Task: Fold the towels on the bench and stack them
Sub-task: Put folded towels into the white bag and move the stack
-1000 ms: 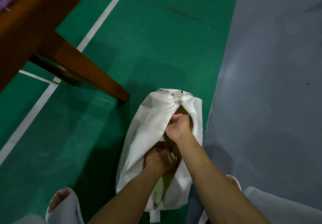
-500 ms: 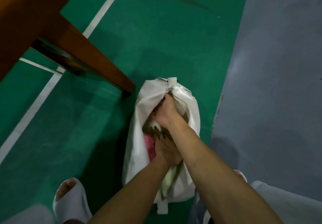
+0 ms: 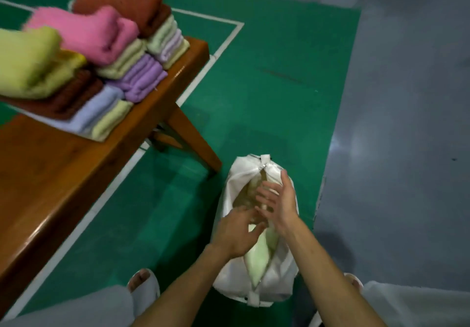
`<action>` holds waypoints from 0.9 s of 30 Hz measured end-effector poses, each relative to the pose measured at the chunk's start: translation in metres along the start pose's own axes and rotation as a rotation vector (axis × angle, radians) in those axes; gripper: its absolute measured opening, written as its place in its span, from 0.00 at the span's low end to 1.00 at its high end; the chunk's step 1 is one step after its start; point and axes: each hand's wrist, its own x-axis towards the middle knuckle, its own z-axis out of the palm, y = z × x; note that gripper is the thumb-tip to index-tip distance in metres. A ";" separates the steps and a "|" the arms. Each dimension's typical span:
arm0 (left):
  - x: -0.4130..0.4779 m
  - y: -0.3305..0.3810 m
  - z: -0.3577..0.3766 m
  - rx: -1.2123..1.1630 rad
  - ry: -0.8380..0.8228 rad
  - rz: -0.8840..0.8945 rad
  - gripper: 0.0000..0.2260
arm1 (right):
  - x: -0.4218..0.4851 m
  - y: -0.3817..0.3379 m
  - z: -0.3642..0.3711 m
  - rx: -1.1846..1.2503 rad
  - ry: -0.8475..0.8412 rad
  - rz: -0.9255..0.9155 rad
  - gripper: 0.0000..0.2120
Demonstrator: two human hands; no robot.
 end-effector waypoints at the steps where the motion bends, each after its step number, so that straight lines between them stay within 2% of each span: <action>1: -0.007 0.007 -0.016 -0.092 0.073 -0.055 0.16 | -0.012 -0.006 0.004 0.022 0.005 -0.026 0.30; 4: -0.029 0.017 -0.068 -0.311 0.474 -0.138 0.20 | -0.048 -0.019 0.031 0.092 -0.001 -0.059 0.28; 7: -0.059 0.039 -0.132 -0.423 0.920 -0.191 0.19 | -0.083 -0.029 0.075 0.068 -0.088 -0.103 0.40; 9: -0.082 0.053 -0.177 -0.461 1.190 -0.185 0.19 | -0.108 -0.034 0.112 0.011 -0.150 -0.143 0.38; 12: -0.109 0.049 -0.241 -0.523 1.439 -0.203 0.22 | -0.141 -0.042 0.167 -0.074 -0.242 -0.233 0.39; 14: -0.117 0.020 -0.290 -0.626 1.534 -0.384 0.25 | -0.158 -0.050 0.201 -0.164 -0.309 -0.286 0.44; 15: -0.119 0.002 -0.315 -0.740 1.535 -0.528 0.28 | -0.165 -0.056 0.216 -0.211 -0.338 -0.294 0.47; 16: -0.118 -0.016 -0.340 -0.890 1.460 -0.667 0.33 | -0.172 -0.062 0.231 -0.246 -0.368 -0.291 0.50; 17: -0.116 -0.033 -0.360 -1.049 1.329 -0.751 0.38 | -0.174 -0.068 0.245 -0.277 -0.390 -0.278 0.53; 18: -0.115 -0.043 -0.375 -1.198 1.193 -0.756 0.41 | -0.178 -0.074 0.258 -0.309 -0.403 -0.270 0.56; 19: -0.110 -0.052 -0.386 -1.307 1.067 -0.710 0.42 | -0.179 -0.080 0.271 -0.330 -0.404 -0.274 0.56; 21: -0.096 -0.064 -0.399 -1.388 0.916 -0.595 0.41 | -0.179 -0.089 0.294 -0.370 -0.396 -0.312 0.58; 24: -0.061 -0.094 -0.405 -1.379 0.870 -0.507 0.54 | -0.173 -0.093 0.319 -0.415 -0.427 -0.333 0.70; 25: -0.044 -0.110 -0.404 -1.356 0.898 -0.493 0.55 | -0.170 -0.092 0.325 -0.430 -0.434 -0.335 0.68; 27: -0.017 -0.125 -0.403 -1.353 0.940 -0.417 0.50 | -0.166 -0.087 0.332 -0.457 -0.438 -0.334 0.58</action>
